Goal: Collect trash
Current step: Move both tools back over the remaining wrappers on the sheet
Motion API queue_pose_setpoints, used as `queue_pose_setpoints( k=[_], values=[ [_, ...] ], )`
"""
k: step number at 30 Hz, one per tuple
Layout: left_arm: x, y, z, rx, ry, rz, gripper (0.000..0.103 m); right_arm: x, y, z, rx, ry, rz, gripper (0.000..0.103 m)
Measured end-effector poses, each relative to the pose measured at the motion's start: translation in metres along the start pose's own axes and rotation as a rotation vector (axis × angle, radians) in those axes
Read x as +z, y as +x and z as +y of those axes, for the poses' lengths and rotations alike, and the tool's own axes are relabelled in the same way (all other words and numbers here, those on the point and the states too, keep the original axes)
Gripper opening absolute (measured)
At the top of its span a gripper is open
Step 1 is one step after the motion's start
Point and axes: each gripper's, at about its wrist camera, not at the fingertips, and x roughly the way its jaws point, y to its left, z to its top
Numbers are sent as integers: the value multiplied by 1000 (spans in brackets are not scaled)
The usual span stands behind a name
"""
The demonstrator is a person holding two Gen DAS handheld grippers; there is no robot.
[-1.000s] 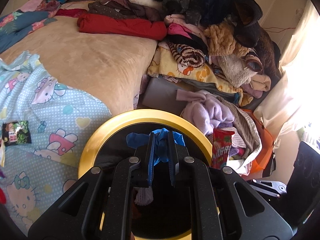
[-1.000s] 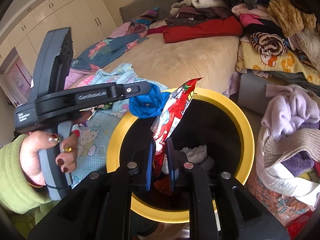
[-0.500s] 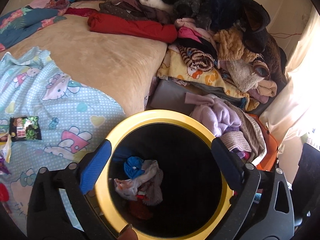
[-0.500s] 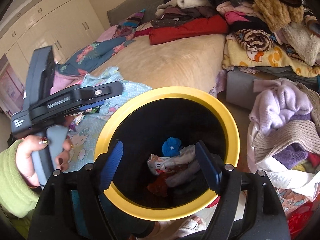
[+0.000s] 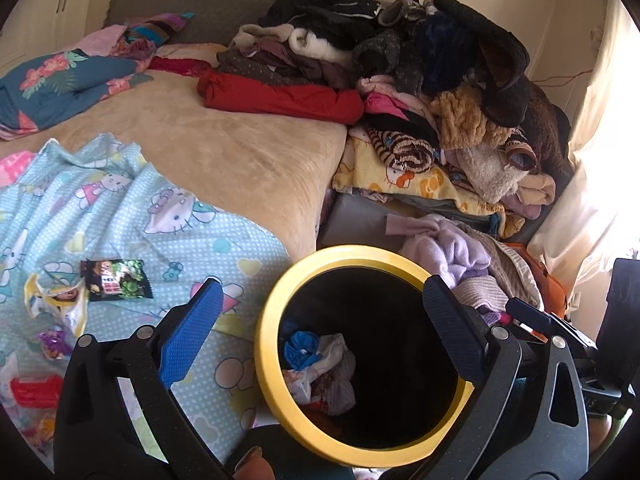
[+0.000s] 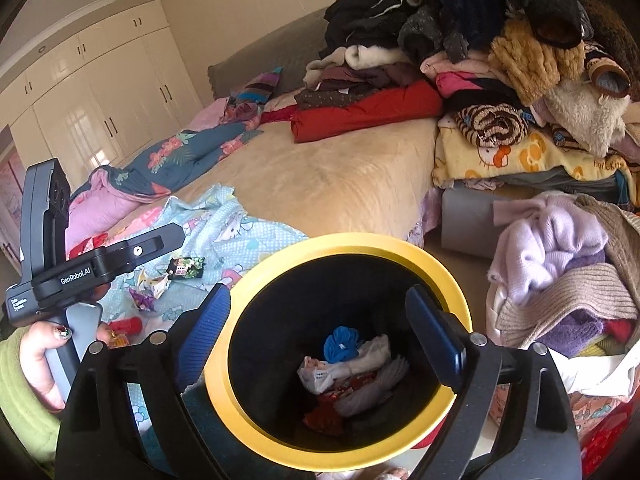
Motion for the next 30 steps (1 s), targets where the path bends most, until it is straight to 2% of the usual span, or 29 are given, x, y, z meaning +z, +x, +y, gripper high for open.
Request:
queue_pose_setpoints(
  k=[15, 30],
  values=[
    [8, -35, 39, 35, -63, -90, 92, 8, 10, 48, 39, -53, -6, 90],
    [15, -59, 81, 84, -135, -159, 92, 13, 34, 97, 84, -123, 23, 90]
  ],
)
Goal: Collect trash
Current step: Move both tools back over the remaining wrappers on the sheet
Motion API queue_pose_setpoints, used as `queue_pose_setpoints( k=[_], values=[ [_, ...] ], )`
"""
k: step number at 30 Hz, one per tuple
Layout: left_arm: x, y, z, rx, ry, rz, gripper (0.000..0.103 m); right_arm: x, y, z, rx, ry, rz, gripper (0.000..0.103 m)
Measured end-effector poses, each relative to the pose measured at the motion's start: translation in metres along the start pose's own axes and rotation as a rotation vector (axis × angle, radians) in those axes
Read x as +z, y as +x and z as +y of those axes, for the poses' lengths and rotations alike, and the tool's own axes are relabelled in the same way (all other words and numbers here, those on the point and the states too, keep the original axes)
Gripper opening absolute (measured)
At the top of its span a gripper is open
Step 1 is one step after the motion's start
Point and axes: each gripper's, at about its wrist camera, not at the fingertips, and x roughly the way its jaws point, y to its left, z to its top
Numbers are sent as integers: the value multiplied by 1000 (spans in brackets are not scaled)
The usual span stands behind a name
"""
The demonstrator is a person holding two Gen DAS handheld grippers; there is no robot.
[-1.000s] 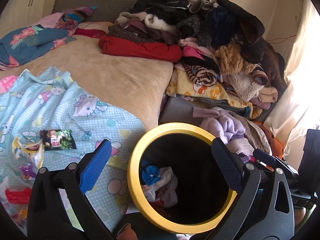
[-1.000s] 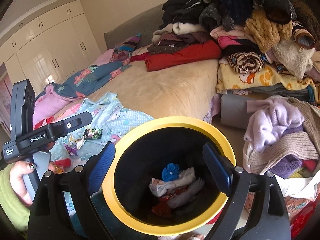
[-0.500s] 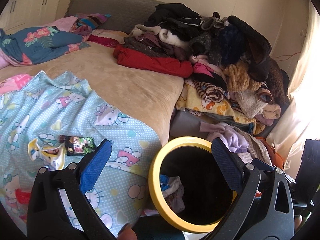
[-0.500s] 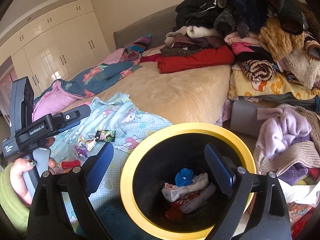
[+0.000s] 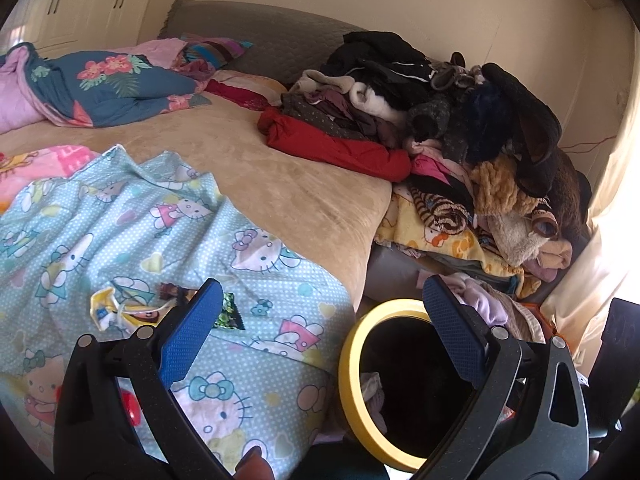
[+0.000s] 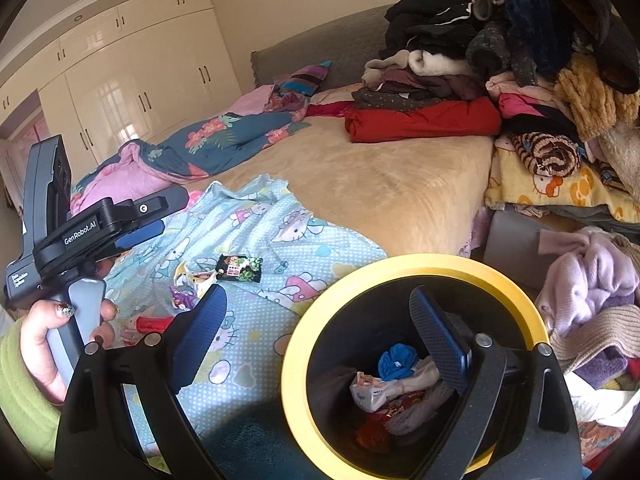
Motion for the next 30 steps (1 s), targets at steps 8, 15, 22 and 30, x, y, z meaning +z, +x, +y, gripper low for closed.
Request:
queue_pose_setpoints(
  k=[8, 15, 22, 30],
  values=[
    [6, -6, 25, 38, -37, -22, 92, 6, 17, 21, 33, -36, 15, 90],
    [10, -13, 48, 71, -66, -45, 92, 12, 34, 41, 68, -72, 30, 90],
    [15, -14, 80, 119, -115, -52, 92, 17, 54, 58, 101, -91, 52, 90],
    [14, -20, 126, 187, -183, -58, 92, 18, 83, 74, 126, -115, 104, 90]
  ],
)
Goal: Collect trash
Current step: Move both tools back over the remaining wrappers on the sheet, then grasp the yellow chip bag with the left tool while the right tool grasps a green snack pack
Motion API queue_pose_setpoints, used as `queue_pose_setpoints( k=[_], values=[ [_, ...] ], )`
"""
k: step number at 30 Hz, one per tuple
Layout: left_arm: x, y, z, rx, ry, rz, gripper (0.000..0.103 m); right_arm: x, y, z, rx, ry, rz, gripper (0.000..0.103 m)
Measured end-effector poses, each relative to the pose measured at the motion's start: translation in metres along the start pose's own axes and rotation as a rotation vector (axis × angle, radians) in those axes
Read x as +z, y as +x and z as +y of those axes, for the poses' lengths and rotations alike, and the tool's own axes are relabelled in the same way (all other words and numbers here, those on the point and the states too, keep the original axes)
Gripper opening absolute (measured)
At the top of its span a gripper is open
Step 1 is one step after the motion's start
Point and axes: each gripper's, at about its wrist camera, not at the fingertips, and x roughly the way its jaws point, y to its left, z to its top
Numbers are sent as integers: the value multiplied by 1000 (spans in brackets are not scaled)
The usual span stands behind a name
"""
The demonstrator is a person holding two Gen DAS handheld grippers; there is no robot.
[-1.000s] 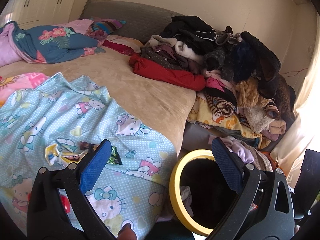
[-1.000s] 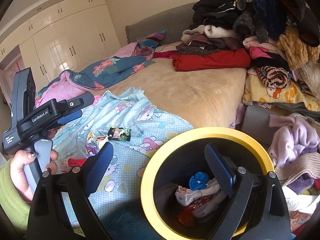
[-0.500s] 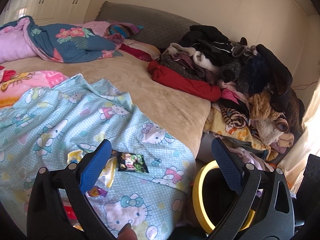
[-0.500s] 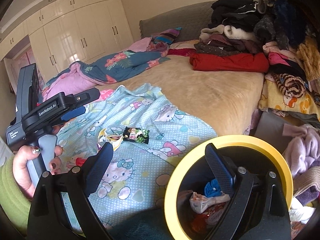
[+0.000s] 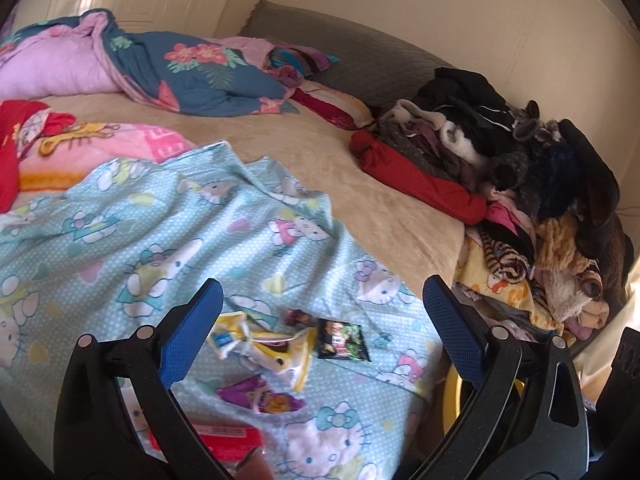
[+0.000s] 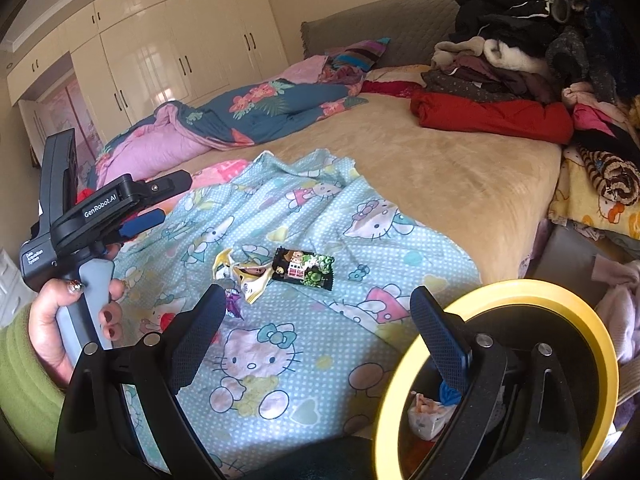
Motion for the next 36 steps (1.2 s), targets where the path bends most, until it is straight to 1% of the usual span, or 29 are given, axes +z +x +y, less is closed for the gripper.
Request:
queue_pose_setpoints(
  k=[5, 12, 15, 19, 21, 23, 25, 29, 33, 35, 36],
  values=[
    [2, 3, 27, 43, -39, 14, 92, 2, 19, 7, 19, -10, 25, 90],
    [-1, 18, 59, 75, -100, 52, 92, 9, 51, 13, 21, -35, 72, 90],
    [-5, 29, 69, 81, -115, 90, 92, 12, 70, 13, 21, -28, 94, 90],
    [-14, 45, 82, 63, -165, 157, 91, 19, 97, 10, 2, -5, 121, 90],
    [-19, 52, 86, 51, -192, 186, 88, 21, 112, 7, -8, 10, 137, 90],
    [-24, 60, 89, 50, -214, 215, 81, 23, 125, 5, -28, 20, 157, 90],
    [-27, 67, 90, 45, -235, 238, 80, 24, 139, 4, -21, 36, 179, 87],
    [-30, 81, 91, 55, -244, 275, 78, 26, 162, 3, -11, 65, 216, 87],
    [-32, 96, 94, 72, -261, 311, 75, 24, 188, -3, 25, 138, 279, 87],
    [-33, 101, 94, 82, -257, 321, 69, 17, 199, -6, 49, 173, 312, 82],
    [-34, 103, 94, 82, -255, 325, 67, 14, 202, -8, 45, 182, 327, 76]
  ],
)
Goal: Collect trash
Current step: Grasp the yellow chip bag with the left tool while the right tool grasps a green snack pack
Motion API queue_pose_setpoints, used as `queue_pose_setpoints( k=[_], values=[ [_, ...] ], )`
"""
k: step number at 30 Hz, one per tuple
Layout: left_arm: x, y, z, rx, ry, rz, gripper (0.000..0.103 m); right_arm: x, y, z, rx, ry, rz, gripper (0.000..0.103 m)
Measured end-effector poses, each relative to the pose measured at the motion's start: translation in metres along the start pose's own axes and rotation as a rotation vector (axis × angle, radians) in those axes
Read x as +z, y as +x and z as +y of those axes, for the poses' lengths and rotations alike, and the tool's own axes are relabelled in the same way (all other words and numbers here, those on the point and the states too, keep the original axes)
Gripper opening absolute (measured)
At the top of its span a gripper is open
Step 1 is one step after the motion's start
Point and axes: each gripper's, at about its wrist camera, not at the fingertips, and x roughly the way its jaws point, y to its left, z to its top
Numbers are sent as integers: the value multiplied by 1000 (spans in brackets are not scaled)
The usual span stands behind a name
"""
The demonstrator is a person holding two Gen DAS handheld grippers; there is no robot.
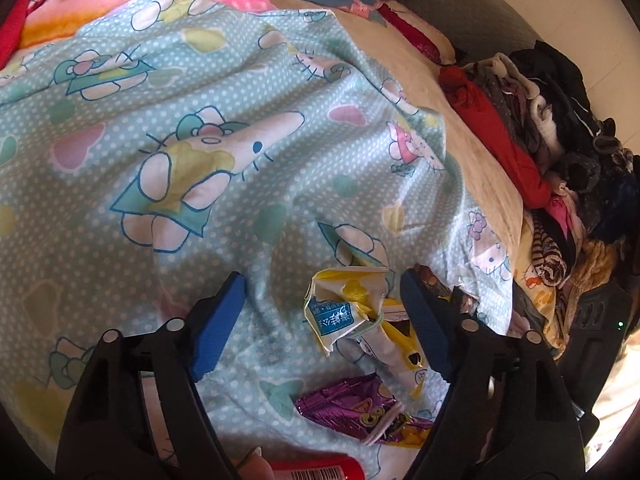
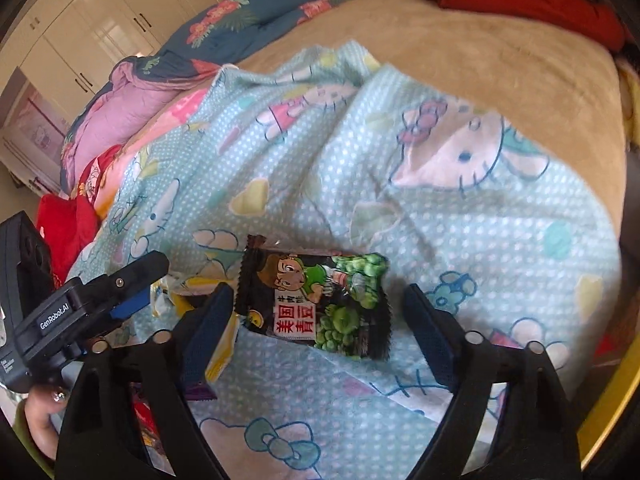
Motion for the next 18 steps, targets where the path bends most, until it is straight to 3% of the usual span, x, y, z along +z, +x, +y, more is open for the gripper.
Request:
queue_pose_setpoints(
  k=[4, 5, 7, 8, 18],
  values=[
    [-3, 7, -2, 8, 13, 10, 51, -5, -4, -2, 9, -24, -2, 50],
    [-4, 8, -3, 7, 13, 11, 47, -6, -5, -3, 9, -27, 0, 47],
    [-4, 8, -4, 0, 11, 11, 39, -8, -6, -3, -1, -47, 15, 20],
    [-4, 8, -5, -9, 12, 9, 32, -10, -7, -3, -5, -56, 23, 20],
    [-7, -12, -15, -26, 44, -33, 30, -22, -41, 2, 29, -68, -38, 15]
  ],
)
